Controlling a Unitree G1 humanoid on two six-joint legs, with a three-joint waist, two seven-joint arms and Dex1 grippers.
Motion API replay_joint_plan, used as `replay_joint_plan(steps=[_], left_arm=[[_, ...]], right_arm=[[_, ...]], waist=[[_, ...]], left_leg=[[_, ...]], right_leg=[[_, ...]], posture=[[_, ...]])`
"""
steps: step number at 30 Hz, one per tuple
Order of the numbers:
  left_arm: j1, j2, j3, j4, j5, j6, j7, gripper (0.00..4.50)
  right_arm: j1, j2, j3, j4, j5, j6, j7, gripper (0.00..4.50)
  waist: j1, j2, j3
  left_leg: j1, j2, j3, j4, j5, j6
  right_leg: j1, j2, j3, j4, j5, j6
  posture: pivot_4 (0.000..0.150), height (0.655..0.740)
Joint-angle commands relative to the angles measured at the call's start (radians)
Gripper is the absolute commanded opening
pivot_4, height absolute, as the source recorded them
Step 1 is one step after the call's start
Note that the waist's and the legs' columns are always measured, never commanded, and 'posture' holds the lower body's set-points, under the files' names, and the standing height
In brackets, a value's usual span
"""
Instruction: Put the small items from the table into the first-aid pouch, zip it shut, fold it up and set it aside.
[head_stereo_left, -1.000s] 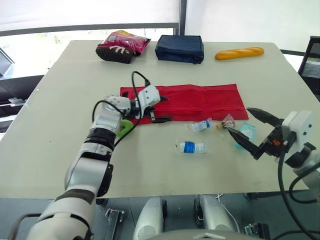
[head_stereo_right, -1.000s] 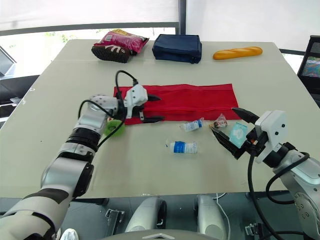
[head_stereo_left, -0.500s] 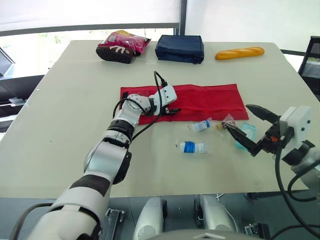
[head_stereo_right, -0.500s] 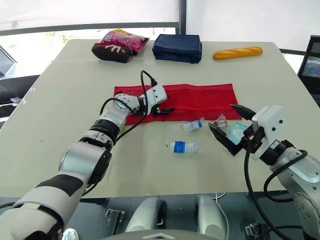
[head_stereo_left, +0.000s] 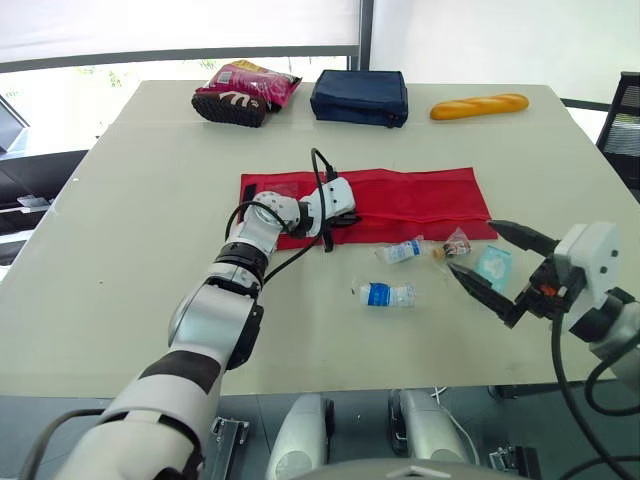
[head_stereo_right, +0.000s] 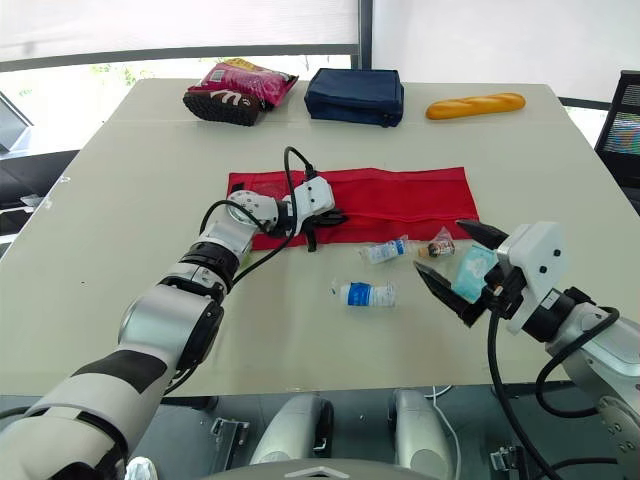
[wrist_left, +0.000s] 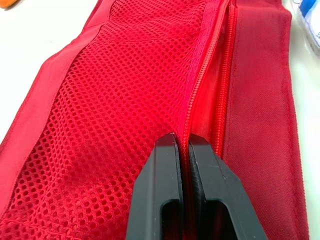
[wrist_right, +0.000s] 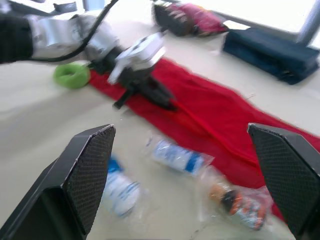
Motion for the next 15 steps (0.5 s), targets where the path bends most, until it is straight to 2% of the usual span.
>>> replay_joint_plan(steps=[1, 5, 11, 15], left_arm=[[0.006, 0.009, 0.012, -0.019, -0.013, -0.013, -0.016, 0.27], [0.003, 0.017, 0.013, -0.024, -0.015, -0.016, -0.035, 0.27], [0.003, 0.037, 0.014, -0.037, -0.022, -0.011, -0.072, 0.27], [0.004, 0.047, 0.017, -0.042, -0.025, -0.006, -0.082, 0.27]], right_arm=[[-0.033, -0.059, 0.112, 0.037, -0.064, -0.033, 0.105, 4.5], [-0.139, -0.102, 0.336, 0.167, -0.251, -0.122, 0.213, 4.5], [-0.326, -0.043, 0.539, 0.384, -0.445, -0.221, 0.281, 4.5], [-0.396, -0.007, 0.605, 0.481, -0.513, -0.258, 0.325, 4.5]], waist=[[-0.002, 0.0, 0.0], [-0.003, 0.0, 0.0], [-0.003, 0.0, 0.0], [-0.001, -0.001, 0.0]], left_leg=[[0.0, 0.0, 0.0, 0.0, 0.0, 0.0], [0.001, 0.0, 0.001, 0.0, 0.0, 0.0], [0.0, 0.0, 0.001, 0.001, 0.0, 0.0], [0.0, 0.0, 0.0, 0.001, 0.0, 0.0]], right_leg=[[0.0, 0.0, 0.0, 0.0, 0.0, 0.0], [0.0, 0.0, 0.0, 0.0, 0.0, 0.0], [0.0, 0.0, 0.0, 0.0, 0.0, 0.0], [-0.001, 0.0, 0.0, 0.0, 0.0, 0.0]], posture=[[0.15, 0.7134], [0.15, 0.7134], [0.15, 0.7134], [0.15, 0.7134]])
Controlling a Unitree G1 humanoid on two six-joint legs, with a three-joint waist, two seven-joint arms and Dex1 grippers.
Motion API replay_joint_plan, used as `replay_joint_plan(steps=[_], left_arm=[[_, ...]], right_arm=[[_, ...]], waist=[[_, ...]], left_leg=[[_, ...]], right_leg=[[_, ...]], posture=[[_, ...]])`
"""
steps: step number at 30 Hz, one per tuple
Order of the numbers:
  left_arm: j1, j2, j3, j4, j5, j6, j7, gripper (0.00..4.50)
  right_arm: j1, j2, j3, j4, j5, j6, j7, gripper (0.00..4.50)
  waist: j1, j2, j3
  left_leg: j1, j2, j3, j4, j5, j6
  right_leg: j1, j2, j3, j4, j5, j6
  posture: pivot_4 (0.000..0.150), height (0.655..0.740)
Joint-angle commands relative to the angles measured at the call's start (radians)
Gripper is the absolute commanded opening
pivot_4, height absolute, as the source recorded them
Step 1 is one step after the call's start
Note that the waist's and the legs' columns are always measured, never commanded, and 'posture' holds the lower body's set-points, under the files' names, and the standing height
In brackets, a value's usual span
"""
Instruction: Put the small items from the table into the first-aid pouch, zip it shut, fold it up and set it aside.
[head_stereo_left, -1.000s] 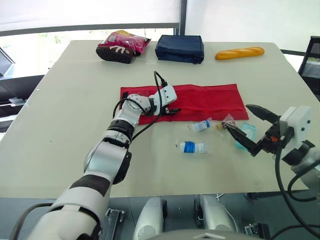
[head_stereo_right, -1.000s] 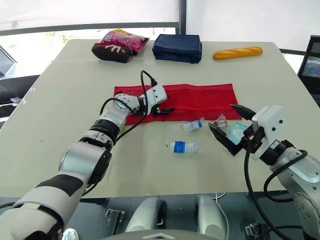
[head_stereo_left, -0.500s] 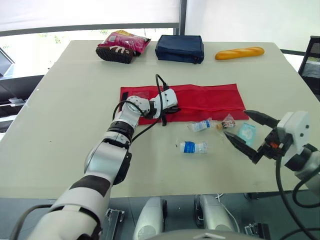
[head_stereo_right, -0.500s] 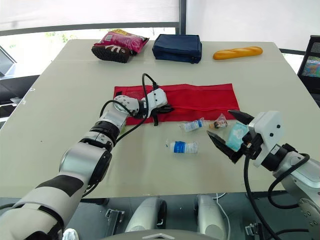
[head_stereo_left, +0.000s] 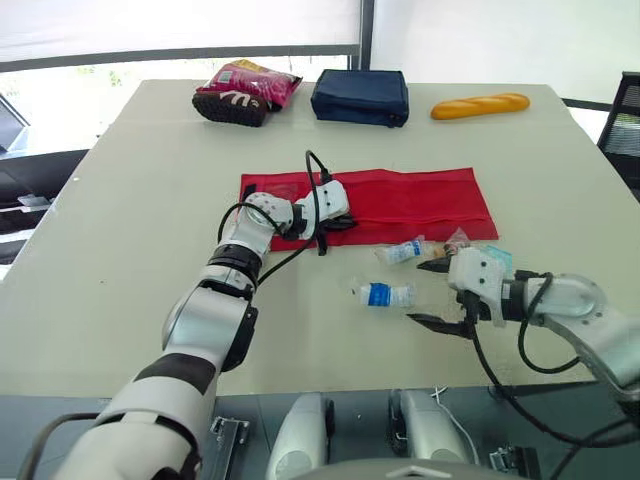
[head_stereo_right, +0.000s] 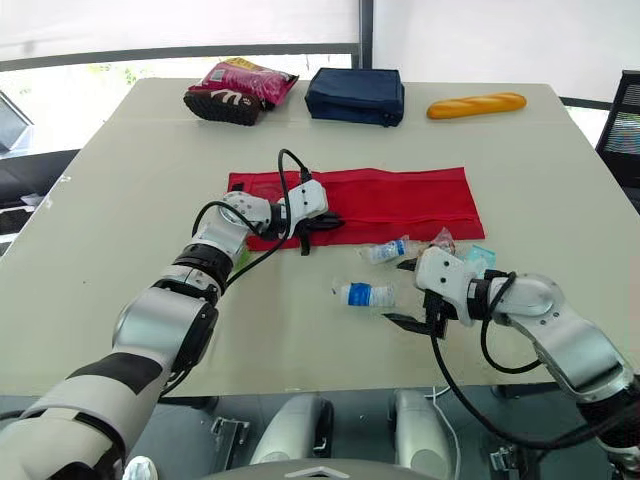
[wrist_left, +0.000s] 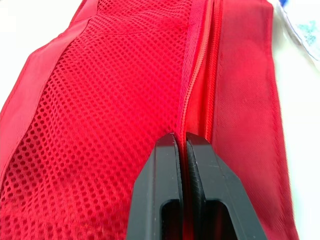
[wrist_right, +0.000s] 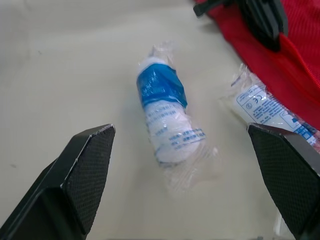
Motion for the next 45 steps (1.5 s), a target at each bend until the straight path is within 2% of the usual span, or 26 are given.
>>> replay_joint_plan(steps=[1, 3, 5, 9, 13, 14, 21, 25, 29, 31, 37, 45], left_arm=[[-0.01, 0.014, 0.016, -0.023, -0.014, -0.001, -0.012, 0.27], [-0.01, 0.017, 0.017, -0.023, -0.015, 0.003, -0.012, 0.27], [-0.011, 0.019, 0.02, -0.024, -0.019, 0.008, -0.013, 0.0], [-0.015, 0.018, 0.031, -0.02, -0.031, 0.027, -0.019, 0.0], [-0.017, 0.015, 0.046, -0.014, -0.038, 0.047, -0.028, 0.0], [-0.02, 0.011, 0.055, -0.01, -0.047, 0.061, -0.035, 0.0], [-0.045, -0.007, 0.106, 0.001, -0.109, 0.157, -0.08, 0.0], [-0.047, -0.006, 0.126, -0.011, -0.14, 0.198, -0.133, 0.0], [-0.042, 0.002, 0.143, -0.028, -0.165, 0.232, -0.194, 0.0], [-0.036, 0.006, 0.142, -0.04, -0.169, 0.236, -0.217, 0.0], [-0.026, 0.01, 0.14, -0.074, -0.177, 0.243, -0.247, 0.0], [-0.016, 0.011, 0.142, -0.097, -0.18, 0.228, -0.241, 0.0]], right_arm=[[-0.055, 0.02, 0.047, 0.058, -0.061, -0.053, 0.052, 4.5], [-0.075, 0.032, 0.066, 0.081, -0.079, -0.06, 0.073, 4.5], [-0.084, 0.04, 0.076, 0.092, -0.094, -0.065, 0.09, 4.0], [-0.082, 0.053, 0.081, 0.087, -0.12, -0.058, 0.1, 2.29], [-0.071, 0.058, 0.07, 0.071, -0.134, -0.044, 0.101, 0.35], [-0.068, 0.058, 0.064, 0.063, -0.132, -0.037, 0.099, 0.05], [-0.051, 0.057, 0.011, -0.004, -0.102, 0.027, 0.086, 0.05], [-0.046, 0.072, -0.053, -0.069, -0.034, 0.116, 0.06, 0.05], [-0.08, 0.125, -0.129, -0.121, 0.04, 0.233, -0.014, 0.05], [-0.119, 0.162, -0.136, -0.12, 0.027, 0.281, -0.081, 0.05], [-0.257, 0.234, -0.057, -0.051, -0.07, 0.46, -0.255, 0.05], [-0.382, 0.274, 0.094, 0.055, -0.17, 0.536, -0.305, 0.05]], waist=[[0.001, 0.0, 0.0], [0.001, 0.0, 0.0], [0.001, 0.0, 0.0], [0.001, 0.0, 0.0], [0.0, 0.0, 0.0], [0.0, 0.0, 0.0], [0.0, 0.0, 0.0], [0.0, 0.0, 0.0], [0.0, 0.0, 0.0], [-0.003, 0.0, 0.0], [0.0, 0.0, 0.0], [-0.002, 0.0, 0.0]], left_leg=[[0.0, 0.0, 0.0, 0.0, 0.0, 0.0], [0.0, 0.0, 0.0, 0.001, 0.0, 0.0], [0.0, 0.0, 0.0, 0.001, 0.0, 0.0], [0.0, 0.0, 0.0, 0.001, 0.0, 0.0], [0.0, 0.0, 0.0, 0.001, 0.0, 0.0], [0.0, 0.0, 0.0, 0.001, 0.0, 0.0], [0.0, 0.0, 0.0, 0.001, 0.0, 0.0], [0.0, 0.0, 0.0, 0.001, 0.0, 0.0], [0.0, 0.0, 0.0, 0.001, 0.0, 0.0], [0.0, 0.0, 0.0, 0.001, 0.0, 0.0], [0.0, 0.0, 0.0, 0.001, 0.0, 0.0], [0.0, -0.001, 0.0, 0.001, 0.0, 0.0]], right_leg=[[0.0, 0.0, 0.0, 0.0, 0.0, 0.0], [0.0, 0.0, 0.0, 0.0, 0.0, 0.0], [0.0, 0.0, 0.0, 0.0, 0.0, 0.0], [0.0, 0.0, 0.0, 0.0, 0.0, 0.0], [0.0, 0.0, 0.0, 0.001, 0.0, 0.0], [0.0, 0.0, 0.0, 0.001, 0.0, 0.0], [0.0, 0.0, 0.0, 0.001, 0.0, 0.0], [0.0, 0.0, 0.0, 0.001, 0.0, 0.0], [0.0, 0.0, 0.0, 0.001, 0.0, 0.0], [0.0, 0.0, 0.0, 0.001, 0.0, 0.0], [-0.001, 0.0, 0.0, 0.003, 0.0, 0.0], [-0.001, -0.001, 0.0, 0.003, 0.0, 0.0]], posture=[[0.15, 0.7134], [0.15, 0.7134], [0.15, 0.7134], [0.15, 0.7134], [0.15, 0.7134], [0.15, 0.7134], [0.15, 0.7134], [0.15, 0.7134], [0.15, 0.7134], [0.15, 0.7134], [0.15, 0.7134], [0.15, 0.7134]])
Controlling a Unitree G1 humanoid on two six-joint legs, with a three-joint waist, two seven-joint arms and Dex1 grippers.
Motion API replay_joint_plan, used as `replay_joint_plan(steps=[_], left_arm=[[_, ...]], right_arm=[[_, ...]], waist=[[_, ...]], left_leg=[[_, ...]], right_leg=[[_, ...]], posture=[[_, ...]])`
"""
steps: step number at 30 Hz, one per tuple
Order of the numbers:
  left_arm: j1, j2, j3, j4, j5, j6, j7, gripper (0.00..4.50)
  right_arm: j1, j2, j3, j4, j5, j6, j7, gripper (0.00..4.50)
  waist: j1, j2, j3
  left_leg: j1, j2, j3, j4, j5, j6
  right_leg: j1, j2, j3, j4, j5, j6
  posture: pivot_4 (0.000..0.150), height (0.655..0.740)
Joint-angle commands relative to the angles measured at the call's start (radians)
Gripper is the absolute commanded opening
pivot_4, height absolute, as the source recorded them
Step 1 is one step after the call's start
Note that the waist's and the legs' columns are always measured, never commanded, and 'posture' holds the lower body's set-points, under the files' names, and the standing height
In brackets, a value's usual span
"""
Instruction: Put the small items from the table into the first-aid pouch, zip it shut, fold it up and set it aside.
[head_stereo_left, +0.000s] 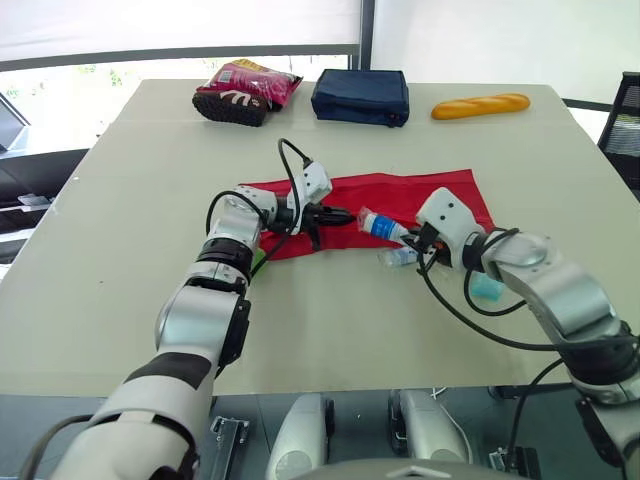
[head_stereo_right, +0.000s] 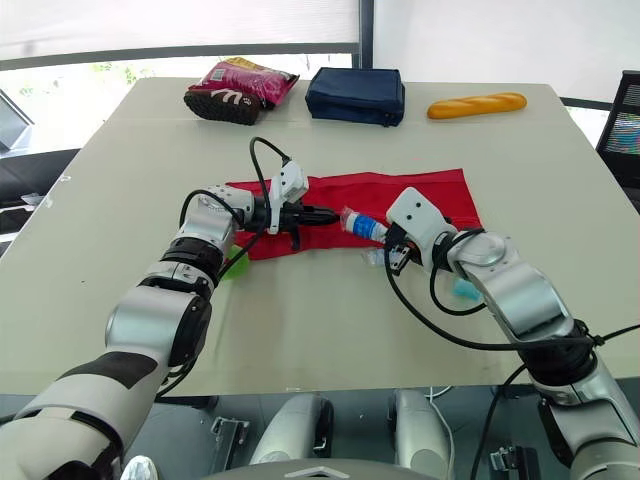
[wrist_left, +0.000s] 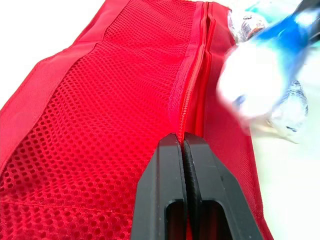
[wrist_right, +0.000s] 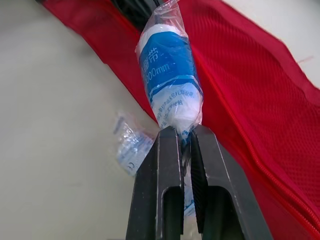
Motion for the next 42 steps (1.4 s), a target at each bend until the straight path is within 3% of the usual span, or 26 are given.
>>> replay_joint_plan(steps=[1, 12, 27, 36, 41, 42], left_arm=[[-0.005, 0.001, 0.016, -0.052, -0.027, -0.014, -0.005, 0.0], [0.044, -0.007, 0.012, -0.116, -0.042, -0.009, -0.01, 0.0], [0.069, -0.031, 0.001, -0.149, -0.048, 0.003, -0.002, 0.0], [0.069, -0.033, -0.003, -0.148, -0.047, 0.003, -0.006, 0.0], [0.064, -0.028, 0.002, -0.139, -0.045, 0.001, -0.004, 0.0], [0.065, -0.026, 0.002, -0.137, -0.044, -0.001, -0.003, 0.0]], right_arm=[[-0.058, 0.028, 0.036, 0.03, -0.043, 0.02, -0.03, 0.05], [-0.093, 0.24, 0.026, 0.196, -0.103, 0.048, -0.175, 0.05], [-0.085, 0.666, -0.283, 0.305, 0.028, 0.107, -0.355, 0.05], [-0.12, 0.756, -0.33, 0.379, 0.056, 0.066, -0.399, 0.05], [-0.09, 0.694, -0.26, 0.329, 0.061, 0.068, -0.349, 2.15], [-0.078, 0.676, -0.248, 0.304, 0.066, 0.076, -0.333, 2.15]], waist=[[0.0, 0.0, 0.0], [-0.002, 0.0, 0.0], [-0.003, 0.0, 0.0], [-0.006, 0.001, 0.0], [-0.01, 0.001, 0.0], [-0.01, 0.001, 0.0]], left_leg=[[0.0, 0.0, 0.0, 0.0, 0.0, 0.0], [0.0, 0.0, 0.0, 0.0, 0.0, 0.0], [0.0, -0.001, -0.001, 0.0, 0.0, 0.0], [0.001, -0.001, -0.001, 0.0, 0.0, 0.0], [0.001, -0.001, -0.001, 0.0, 0.0, 0.0], [0.0, -0.001, -0.002, 0.0, 0.0, 0.0]], right_leg=[[0.0, 0.0, 0.0, 0.0, 0.0, 0.0], [0.0, 0.0, 0.0, 0.002, 0.0, 0.0], [0.0, -0.001, -0.001, 0.003, 0.0, 0.0], [-0.001, -0.001, -0.001, 0.003, 0.0, 0.0], [-0.001, 0.0, -0.001, 0.004, 0.0, 0.0], [-0.001, 0.0, -0.001, 0.003, 0.0, 0.0]], posture=[[0.15, 0.7134], [0.15, 0.7134], [0.15, 0.7134], [0.15, 0.7134], [0.15, 0.7134], [0.15, 0.7134]])
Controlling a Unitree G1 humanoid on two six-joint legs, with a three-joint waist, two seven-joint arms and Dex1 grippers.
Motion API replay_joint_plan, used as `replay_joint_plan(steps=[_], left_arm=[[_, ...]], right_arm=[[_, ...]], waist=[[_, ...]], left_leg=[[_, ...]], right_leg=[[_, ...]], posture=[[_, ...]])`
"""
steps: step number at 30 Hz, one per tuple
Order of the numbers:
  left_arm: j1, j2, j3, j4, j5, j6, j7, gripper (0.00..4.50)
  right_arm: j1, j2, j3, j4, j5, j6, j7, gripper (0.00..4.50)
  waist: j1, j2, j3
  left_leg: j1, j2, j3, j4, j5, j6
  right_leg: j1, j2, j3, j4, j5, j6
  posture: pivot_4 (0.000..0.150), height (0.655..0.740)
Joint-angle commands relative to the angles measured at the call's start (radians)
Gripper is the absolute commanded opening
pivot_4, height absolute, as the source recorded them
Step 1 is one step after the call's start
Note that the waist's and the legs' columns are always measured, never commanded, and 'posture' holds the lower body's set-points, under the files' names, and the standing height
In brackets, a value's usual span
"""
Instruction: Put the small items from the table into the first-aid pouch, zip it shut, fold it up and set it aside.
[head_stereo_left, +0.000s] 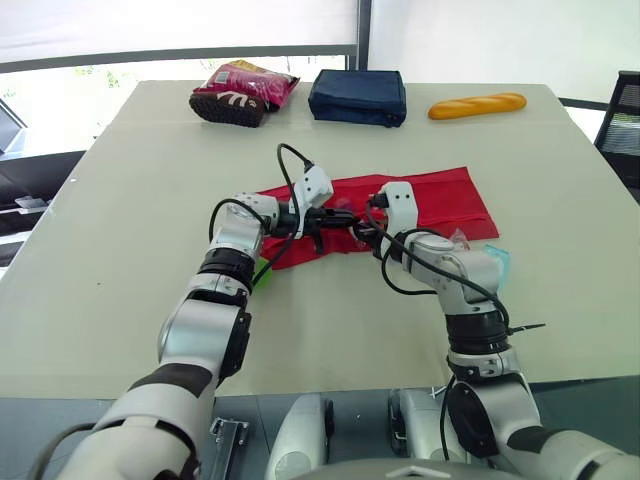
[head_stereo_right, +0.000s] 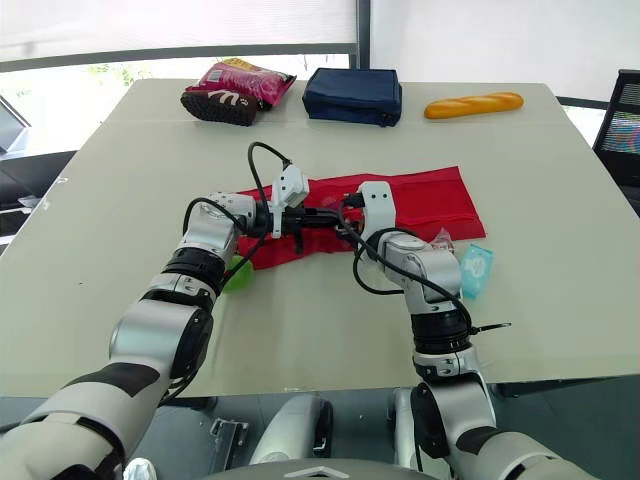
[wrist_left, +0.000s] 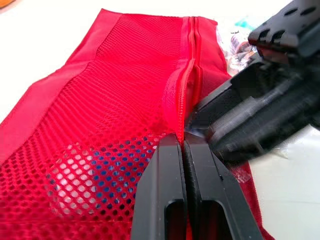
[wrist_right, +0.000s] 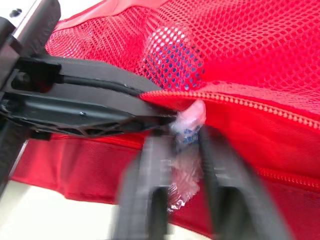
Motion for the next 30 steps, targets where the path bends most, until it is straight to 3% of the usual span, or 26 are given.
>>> replay_joint_plan(steps=[1, 14, 17, 19, 20, 30], left_arm=[[-0.007, -0.007, -0.006, -0.019, -0.011, -0.005, -0.007, 0.0], [-0.009, 0.004, -0.008, -0.016, -0.012, -0.008, -0.007, 0.0], [-0.011, 0.006, -0.008, -0.014, -0.011, -0.011, -0.007, 0.0], [-0.011, 0.006, -0.008, -0.012, -0.01, -0.012, -0.006, 0.0], [-0.011, 0.006, -0.008, -0.014, -0.011, -0.012, -0.007, 0.0], [-0.004, 0.005, -0.01, -0.026, -0.013, -0.007, -0.011, 0.0]], right_arm=[[0.003, -0.04, 0.069, -0.12, 0.038, -0.002, 0.069, 2.15], [0.068, -0.377, 0.187, -0.343, 0.045, -0.05, 0.247, 2.15], [0.076, -0.424, 0.215, -0.356, 0.043, -0.107, 0.291, 1.46], [0.084, -0.45, 0.252, -0.362, 0.043, -0.14, 0.328, 0.37], [0.089, -0.446, 0.271, -0.351, 0.036, -0.154, 0.329, 0.03], [0.037, -0.373, 0.361, -0.109, -0.097, -0.354, 0.278, 0.03]], waist=[[0.0, 0.0, 0.0], [-0.005, 0.0, 0.0], [-0.007, 0.0, 0.0], [-0.008, 0.0, 0.0], [-0.008, 0.0, 0.0], [-0.011, 0.0, 0.0]], left_leg=[[0.0, 0.0, 0.0, 0.0, 0.0, 0.0], [-0.001, -0.001, -0.001, 0.0, 0.0, 0.0], [-0.001, -0.001, -0.001, 0.0, 0.0, 0.0], [0.0, -0.001, -0.001, 0.0, 0.0, 0.0], [0.0, -0.001, -0.001, 0.0, 0.0, 0.0], [0.0, -0.001, -0.001, 0.0, 0.0, 0.0]], right_leg=[[0.0, 0.0, 0.0, 0.0, 0.0, 0.0], [0.0, -0.001, -0.001, 0.0, 0.0, 0.0], [0.0, -0.001, -0.001, 0.0, 0.0, 0.0], [0.0, -0.001, -0.001, 0.0, 0.0, 0.0], [0.0, -0.001, -0.001, 0.0, 0.0, 0.0], [0.0, -0.001, -0.001, 0.0, 0.0, 0.0]], posture=[[0.15, 0.7134], [0.15, 0.7134], [0.15, 0.7134], [0.15, 0.7134], [0.15, 0.7134], [0.15, 0.7134]])
